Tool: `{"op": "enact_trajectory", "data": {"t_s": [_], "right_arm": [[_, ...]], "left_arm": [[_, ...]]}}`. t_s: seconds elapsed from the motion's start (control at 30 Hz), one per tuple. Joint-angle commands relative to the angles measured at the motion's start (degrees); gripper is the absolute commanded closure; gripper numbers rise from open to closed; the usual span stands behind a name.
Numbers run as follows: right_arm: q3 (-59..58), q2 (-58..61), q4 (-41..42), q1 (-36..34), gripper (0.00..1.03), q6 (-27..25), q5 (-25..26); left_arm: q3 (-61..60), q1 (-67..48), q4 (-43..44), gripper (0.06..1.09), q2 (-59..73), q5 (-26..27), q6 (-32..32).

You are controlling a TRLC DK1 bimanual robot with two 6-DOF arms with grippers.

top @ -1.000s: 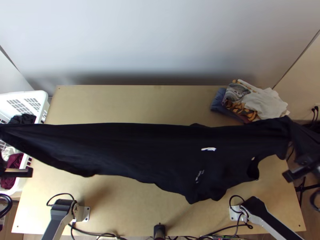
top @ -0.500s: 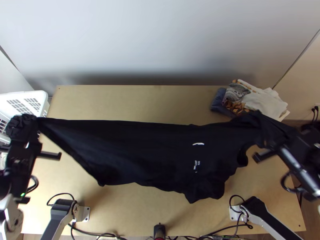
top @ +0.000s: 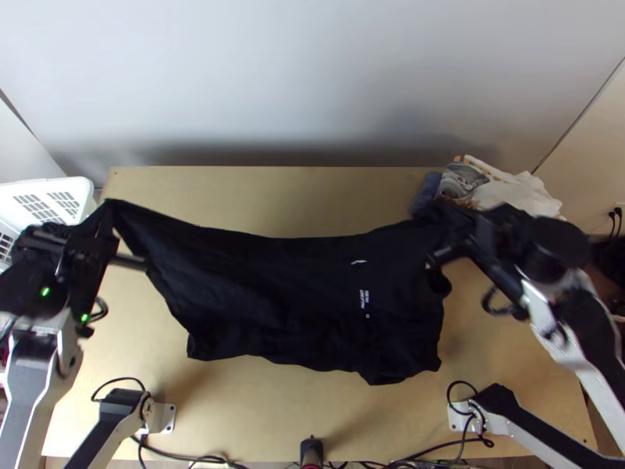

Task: Fold the t-shirt

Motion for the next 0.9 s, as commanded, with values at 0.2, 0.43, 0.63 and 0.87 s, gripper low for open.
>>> {"op": "enact_trajectory", "data": {"t_s": [0.2, 0.43, 0.63, 0.87], "right_arm": [[2.8, 22.4, 12.9, -5.8, 1.0, 1.0, -2.3], [9.7, 32.7, 15.2, -10.9, 1.0, 1.1, -2.8], [12.3, 39.1, 15.8, -11.6, 1.0, 1.1, -2.8], [15.8, 46.6, 17.1, -11.8, 1.0, 1.0, -2.8]], "left_arm": [[0.5, 3.9, 15.9, 1.05, 24.5, -0.5, -7.4], [6.7, 7.9, 20.3, 1.05, 38.0, -0.5, -11.3], [8.9, 8.4, 22.6, 1.05, 45.3, -0.5, -12.1], [12.0, 7.7, 24.7, 1.05, 54.2, -0.5, -12.5]]}}
